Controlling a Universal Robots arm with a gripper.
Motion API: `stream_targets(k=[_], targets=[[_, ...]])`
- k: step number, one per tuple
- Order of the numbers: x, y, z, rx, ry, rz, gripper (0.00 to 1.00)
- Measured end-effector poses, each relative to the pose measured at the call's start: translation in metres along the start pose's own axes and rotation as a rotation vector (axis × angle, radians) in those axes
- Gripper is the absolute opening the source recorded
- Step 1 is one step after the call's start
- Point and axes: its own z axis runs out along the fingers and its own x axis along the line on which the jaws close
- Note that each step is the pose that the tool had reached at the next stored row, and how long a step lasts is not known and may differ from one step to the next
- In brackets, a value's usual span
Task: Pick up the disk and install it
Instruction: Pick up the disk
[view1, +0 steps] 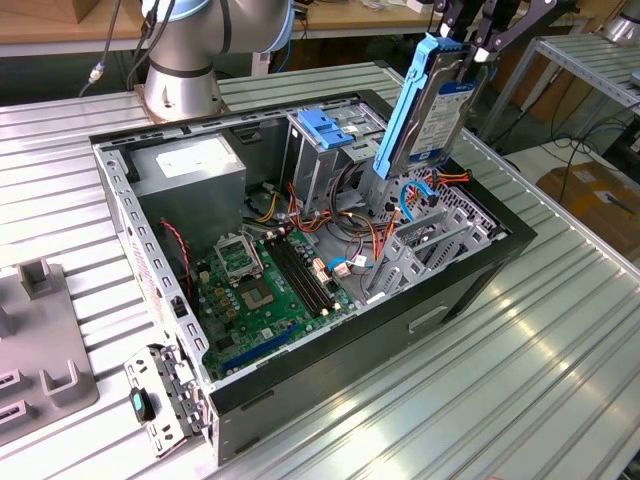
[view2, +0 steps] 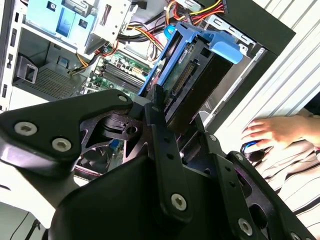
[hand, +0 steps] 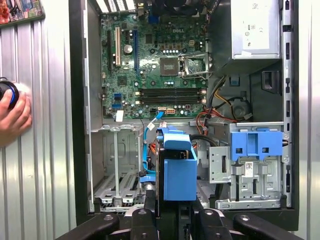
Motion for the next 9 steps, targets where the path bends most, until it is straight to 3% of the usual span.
stream_targets(k=[5,9], targets=[[0.0127,-0.0003,0.0002,-0.0001,-0.0002,0.0,0.35],[0.0171,-0.0003,0.0032,-0.0001,-0.0004,0.0,0.35]])
